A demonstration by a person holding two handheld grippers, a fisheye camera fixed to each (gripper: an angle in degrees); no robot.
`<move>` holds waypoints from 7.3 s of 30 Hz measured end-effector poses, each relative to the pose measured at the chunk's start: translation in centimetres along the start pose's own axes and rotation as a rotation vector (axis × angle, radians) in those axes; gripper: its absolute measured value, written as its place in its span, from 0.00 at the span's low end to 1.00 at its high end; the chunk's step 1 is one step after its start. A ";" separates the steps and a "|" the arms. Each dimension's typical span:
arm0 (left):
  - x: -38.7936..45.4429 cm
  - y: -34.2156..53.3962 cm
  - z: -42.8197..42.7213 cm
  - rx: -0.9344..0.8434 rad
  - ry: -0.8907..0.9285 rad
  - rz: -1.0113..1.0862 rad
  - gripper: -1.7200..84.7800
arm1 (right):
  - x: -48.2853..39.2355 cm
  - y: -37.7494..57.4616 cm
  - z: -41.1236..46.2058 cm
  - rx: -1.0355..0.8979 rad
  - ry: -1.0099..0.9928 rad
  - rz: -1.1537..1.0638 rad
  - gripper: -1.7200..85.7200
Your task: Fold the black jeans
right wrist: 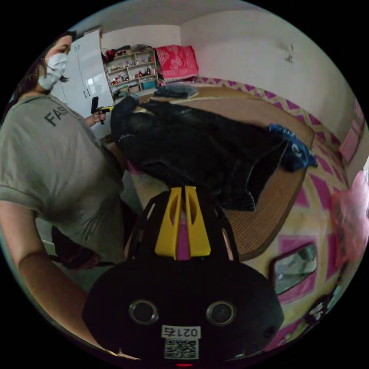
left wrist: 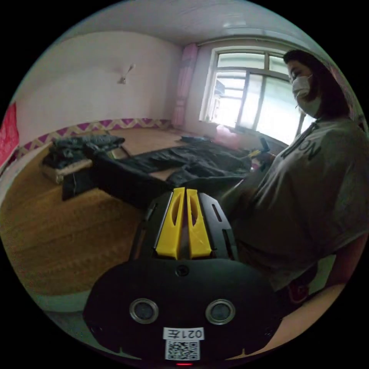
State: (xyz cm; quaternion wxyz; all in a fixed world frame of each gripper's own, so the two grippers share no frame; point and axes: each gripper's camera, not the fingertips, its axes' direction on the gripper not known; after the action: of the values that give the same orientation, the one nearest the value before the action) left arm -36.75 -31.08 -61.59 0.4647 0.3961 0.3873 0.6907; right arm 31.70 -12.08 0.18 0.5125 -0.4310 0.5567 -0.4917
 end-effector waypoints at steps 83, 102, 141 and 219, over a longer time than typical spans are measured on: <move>-3.8 -3.0 -5.2 0.049 -0.247 -0.589 0.11 | -2.4 -3.7 13.6 -0.073 0.445 0.542 0.08; 7.0 1.0 -4.5 0.064 -0.335 -0.573 0.01 | 3.7 -1.6 8.0 0.046 0.425 0.796 0.12; 6.5 8.3 -9.0 0.114 -0.352 -0.865 0.06 | -5.0 21.3 4.3 0.370 0.081 1.111 0.14; -30.6 -11.9 -2.7 -0.093 -0.484 -0.955 0.12 | 14.3 -10.4 18.5 0.404 -0.352 0.912 0.11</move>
State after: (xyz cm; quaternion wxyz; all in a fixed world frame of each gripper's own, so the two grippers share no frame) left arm -27.44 -57.37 -79.15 0.8201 0.3029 0.3753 0.3080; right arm 48.34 -29.62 8.56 0.8328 -0.1136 0.4874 -0.2364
